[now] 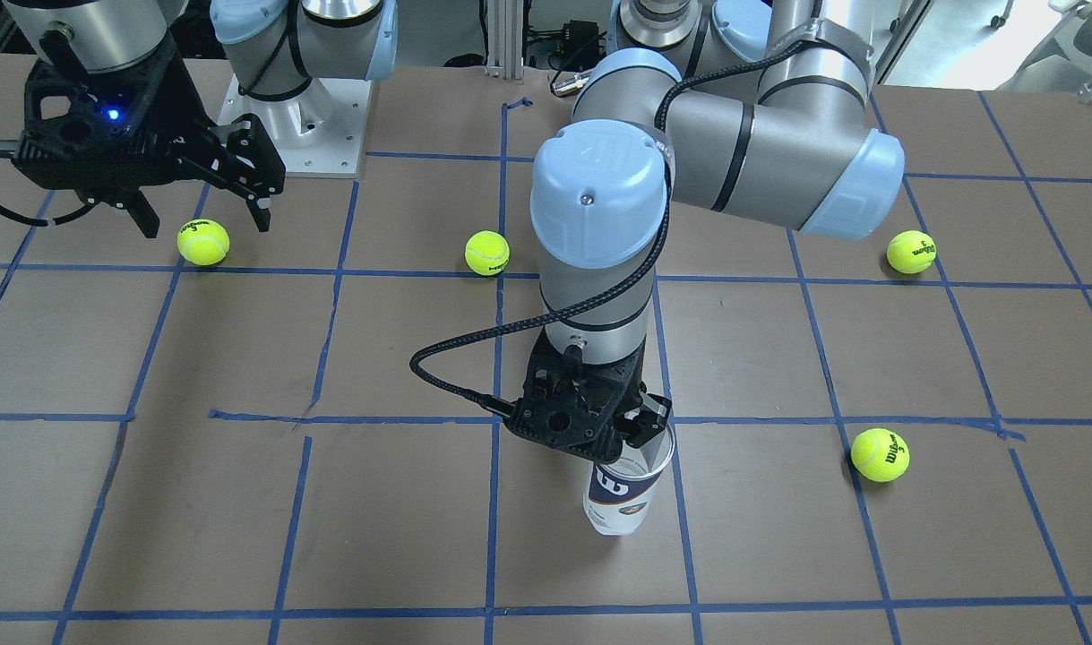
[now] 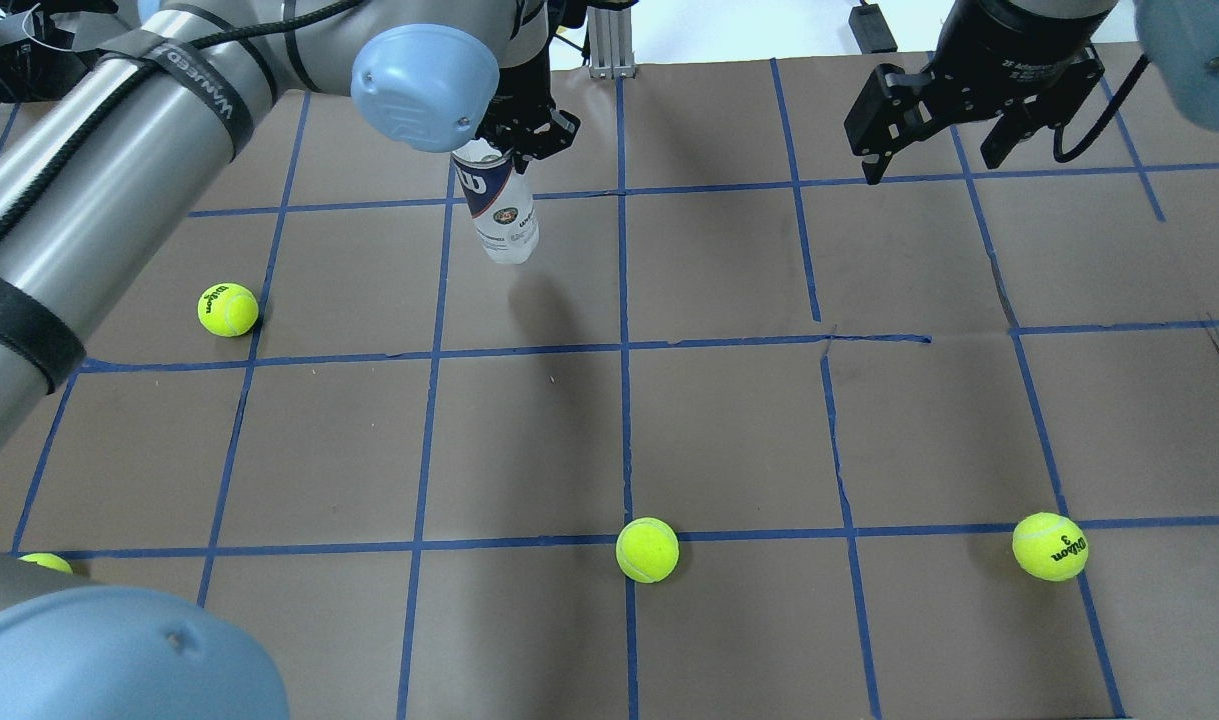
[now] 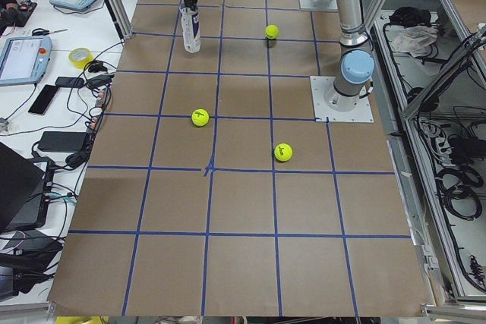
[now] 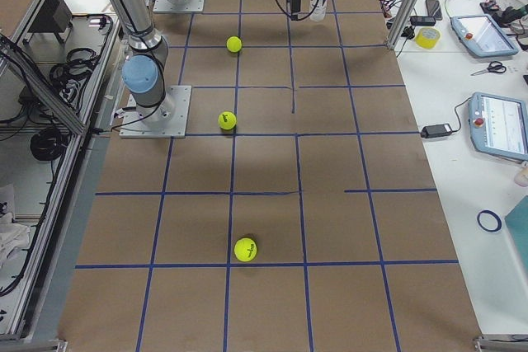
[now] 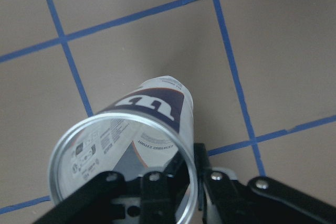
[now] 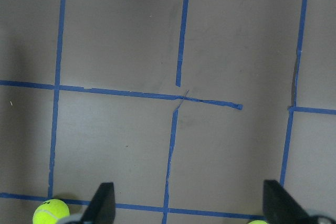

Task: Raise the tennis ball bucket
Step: 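Lift the tube with the left gripper and tilt it upright, then set the tube upright on the table and open the left gripper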

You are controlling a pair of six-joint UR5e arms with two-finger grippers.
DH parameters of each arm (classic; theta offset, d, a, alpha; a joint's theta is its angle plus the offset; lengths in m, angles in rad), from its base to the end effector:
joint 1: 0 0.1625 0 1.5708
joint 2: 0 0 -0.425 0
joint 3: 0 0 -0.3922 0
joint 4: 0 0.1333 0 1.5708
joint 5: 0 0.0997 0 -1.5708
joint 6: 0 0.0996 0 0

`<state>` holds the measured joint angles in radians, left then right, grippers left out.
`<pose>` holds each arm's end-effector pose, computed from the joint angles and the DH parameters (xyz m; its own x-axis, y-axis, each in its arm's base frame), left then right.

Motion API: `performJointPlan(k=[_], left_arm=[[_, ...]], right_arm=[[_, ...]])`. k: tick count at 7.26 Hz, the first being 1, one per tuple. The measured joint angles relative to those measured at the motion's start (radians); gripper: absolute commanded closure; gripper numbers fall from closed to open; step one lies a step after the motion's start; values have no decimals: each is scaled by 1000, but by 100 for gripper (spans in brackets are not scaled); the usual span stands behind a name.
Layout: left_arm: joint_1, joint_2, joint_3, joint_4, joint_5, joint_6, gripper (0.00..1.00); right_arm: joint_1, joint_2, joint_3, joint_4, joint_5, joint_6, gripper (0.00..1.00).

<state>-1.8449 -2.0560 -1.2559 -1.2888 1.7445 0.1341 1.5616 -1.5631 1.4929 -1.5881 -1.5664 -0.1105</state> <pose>-0.2998 -0.6374 0.3856 -0.9089 0.3737 -0.1851 0.3940 0.9149 -0.0875 0.1291 -0.5037 0.5245 -0.9949 -0.1011 0.0053 -0.1012 0.9910 -0.0873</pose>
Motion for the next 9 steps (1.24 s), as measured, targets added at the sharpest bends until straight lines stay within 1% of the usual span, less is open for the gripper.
performJointPlan(k=[1,2,3,4,7,9], left_arm=[[-4,-23,-2,18,17,29,100],[-6,-40,-5,26,23,44,44],[-7,-46,-10,29,27,45,14],[-8,-43,-14,30,26,42,0],[-12,2,-19,14,18,32,0],[-18,70,-15,-33,12,31,0]], right_arm=[[0,0,1,0,0,0,0],[0,0,1,1,-1,0,0],[0,0,1,1,-1,-1,0],[0,0,1,2,-1,-3,0],[0,0,2,3,-1,-3,0],[0,0,2,2,0,-3,0]])
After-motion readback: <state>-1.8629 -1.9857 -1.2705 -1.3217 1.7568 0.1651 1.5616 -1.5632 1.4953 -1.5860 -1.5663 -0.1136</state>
